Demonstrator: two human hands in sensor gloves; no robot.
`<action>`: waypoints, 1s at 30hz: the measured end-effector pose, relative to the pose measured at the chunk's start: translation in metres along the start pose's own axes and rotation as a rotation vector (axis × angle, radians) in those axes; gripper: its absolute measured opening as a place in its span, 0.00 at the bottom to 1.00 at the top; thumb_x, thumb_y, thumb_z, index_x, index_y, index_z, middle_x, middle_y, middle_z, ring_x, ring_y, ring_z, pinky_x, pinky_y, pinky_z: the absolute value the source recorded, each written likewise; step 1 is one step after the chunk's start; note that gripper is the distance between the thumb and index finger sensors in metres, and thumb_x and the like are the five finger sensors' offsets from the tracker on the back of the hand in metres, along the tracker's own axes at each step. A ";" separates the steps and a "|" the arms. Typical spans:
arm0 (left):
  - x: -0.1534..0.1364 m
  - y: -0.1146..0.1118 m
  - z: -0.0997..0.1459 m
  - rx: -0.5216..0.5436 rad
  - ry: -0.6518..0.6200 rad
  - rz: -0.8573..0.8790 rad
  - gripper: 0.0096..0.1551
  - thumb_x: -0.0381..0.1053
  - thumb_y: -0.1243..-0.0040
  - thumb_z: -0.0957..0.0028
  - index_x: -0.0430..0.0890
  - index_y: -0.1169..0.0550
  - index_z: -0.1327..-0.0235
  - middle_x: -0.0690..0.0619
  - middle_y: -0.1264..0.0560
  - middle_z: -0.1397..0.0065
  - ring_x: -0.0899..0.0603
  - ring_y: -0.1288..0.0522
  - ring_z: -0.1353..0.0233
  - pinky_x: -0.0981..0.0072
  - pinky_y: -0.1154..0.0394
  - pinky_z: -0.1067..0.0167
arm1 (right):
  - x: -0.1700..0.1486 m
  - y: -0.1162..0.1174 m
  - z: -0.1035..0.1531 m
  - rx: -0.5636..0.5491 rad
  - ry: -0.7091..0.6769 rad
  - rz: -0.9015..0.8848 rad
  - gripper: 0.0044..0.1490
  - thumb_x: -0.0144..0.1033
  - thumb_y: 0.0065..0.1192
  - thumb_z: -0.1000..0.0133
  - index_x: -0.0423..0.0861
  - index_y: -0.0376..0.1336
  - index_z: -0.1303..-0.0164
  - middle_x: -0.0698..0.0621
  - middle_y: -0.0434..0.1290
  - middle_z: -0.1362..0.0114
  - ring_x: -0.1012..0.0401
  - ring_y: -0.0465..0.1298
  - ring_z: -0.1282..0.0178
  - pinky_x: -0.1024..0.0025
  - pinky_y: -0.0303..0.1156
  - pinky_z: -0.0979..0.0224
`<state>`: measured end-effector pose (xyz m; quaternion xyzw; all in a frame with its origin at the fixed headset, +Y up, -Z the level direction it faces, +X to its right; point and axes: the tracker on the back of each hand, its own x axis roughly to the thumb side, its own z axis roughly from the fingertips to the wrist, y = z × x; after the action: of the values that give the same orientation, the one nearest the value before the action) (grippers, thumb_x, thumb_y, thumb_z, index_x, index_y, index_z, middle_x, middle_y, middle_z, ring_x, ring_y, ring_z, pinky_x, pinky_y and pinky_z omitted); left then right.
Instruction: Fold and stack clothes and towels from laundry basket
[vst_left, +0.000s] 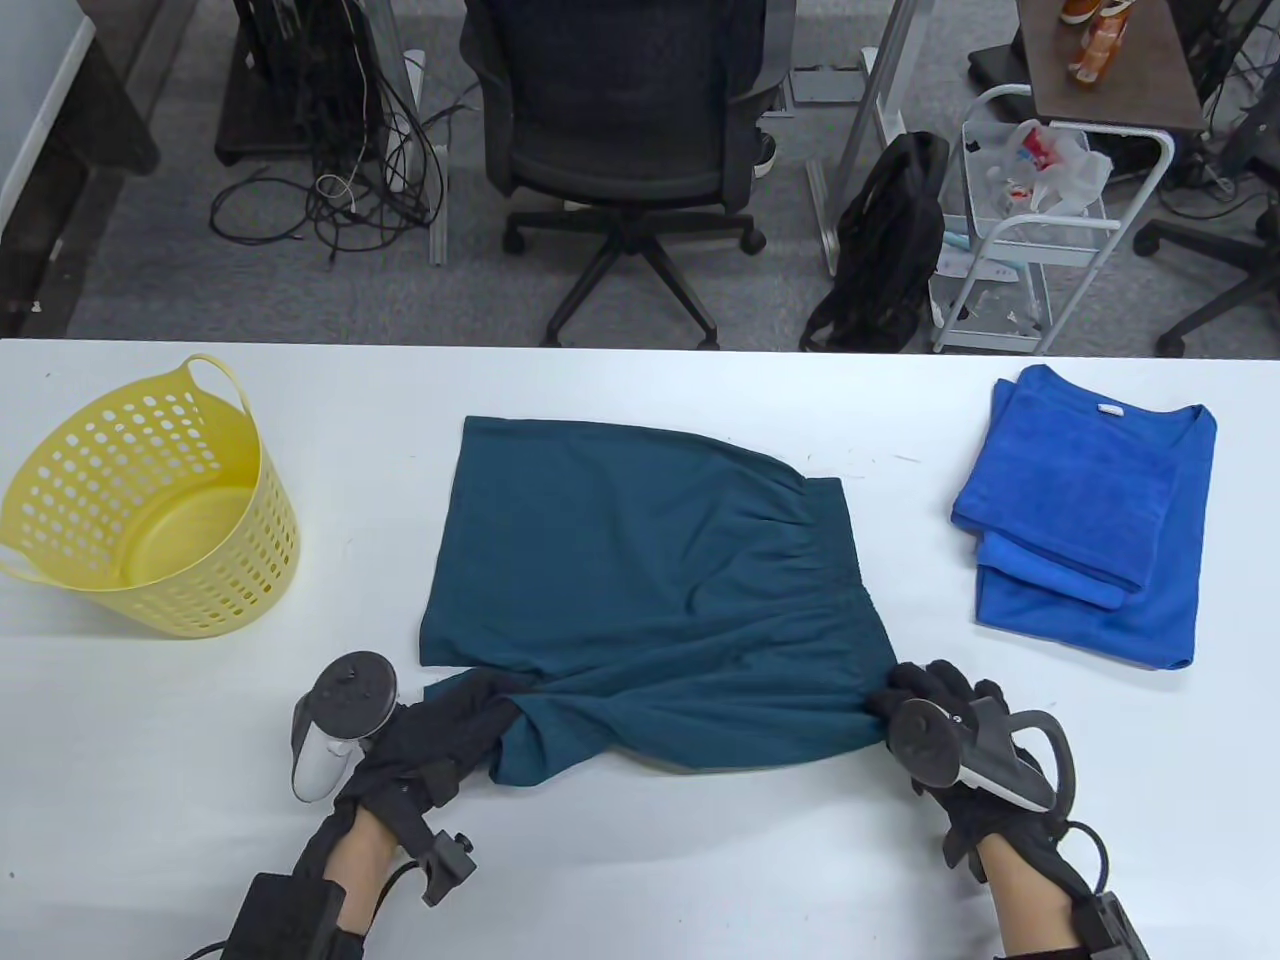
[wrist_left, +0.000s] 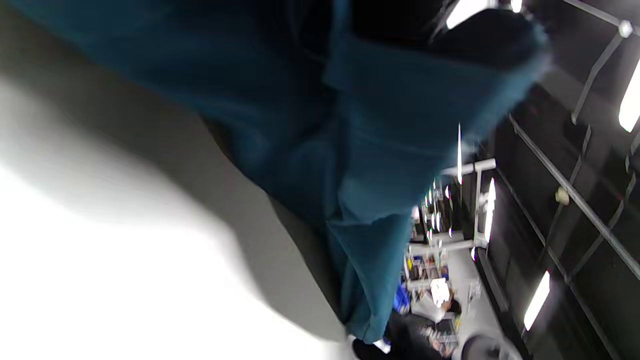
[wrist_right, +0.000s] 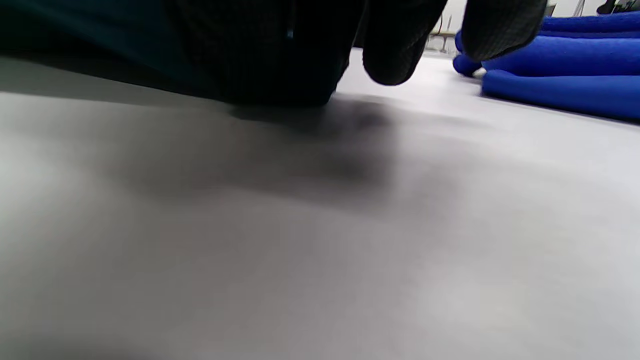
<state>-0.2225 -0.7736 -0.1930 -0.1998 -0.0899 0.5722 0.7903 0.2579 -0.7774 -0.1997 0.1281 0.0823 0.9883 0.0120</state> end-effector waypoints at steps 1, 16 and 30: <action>-0.001 0.000 0.000 0.015 0.038 -0.009 0.24 0.53 0.48 0.33 0.46 0.29 0.27 0.46 0.16 0.35 0.48 0.12 0.43 0.54 0.16 0.40 | -0.001 0.000 -0.001 -0.003 -0.013 -0.035 0.25 0.35 0.60 0.37 0.52 0.63 0.27 0.45 0.63 0.15 0.41 0.61 0.15 0.29 0.57 0.21; -0.016 0.002 -0.008 -0.337 0.050 0.331 0.53 0.54 0.35 0.34 0.27 0.47 0.12 0.25 0.39 0.22 0.44 0.24 0.35 0.59 0.19 0.39 | -0.021 -0.014 0.001 -0.076 0.014 -0.668 0.25 0.41 0.49 0.29 0.34 0.69 0.42 0.34 0.67 0.23 0.34 0.67 0.25 0.31 0.62 0.27; 0.003 0.007 0.004 0.137 0.070 -0.046 0.22 0.67 0.50 0.34 0.56 0.21 0.39 0.34 0.35 0.17 0.34 0.27 0.25 0.37 0.27 0.31 | -0.015 -0.014 0.002 -0.096 0.022 -0.595 0.26 0.43 0.52 0.31 0.35 0.69 0.40 0.35 0.68 0.23 0.35 0.68 0.26 0.31 0.63 0.27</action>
<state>-0.2289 -0.7680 -0.1921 -0.1630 -0.0273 0.5513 0.8178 0.2726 -0.7642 -0.2035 0.0869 0.0695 0.9455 0.3061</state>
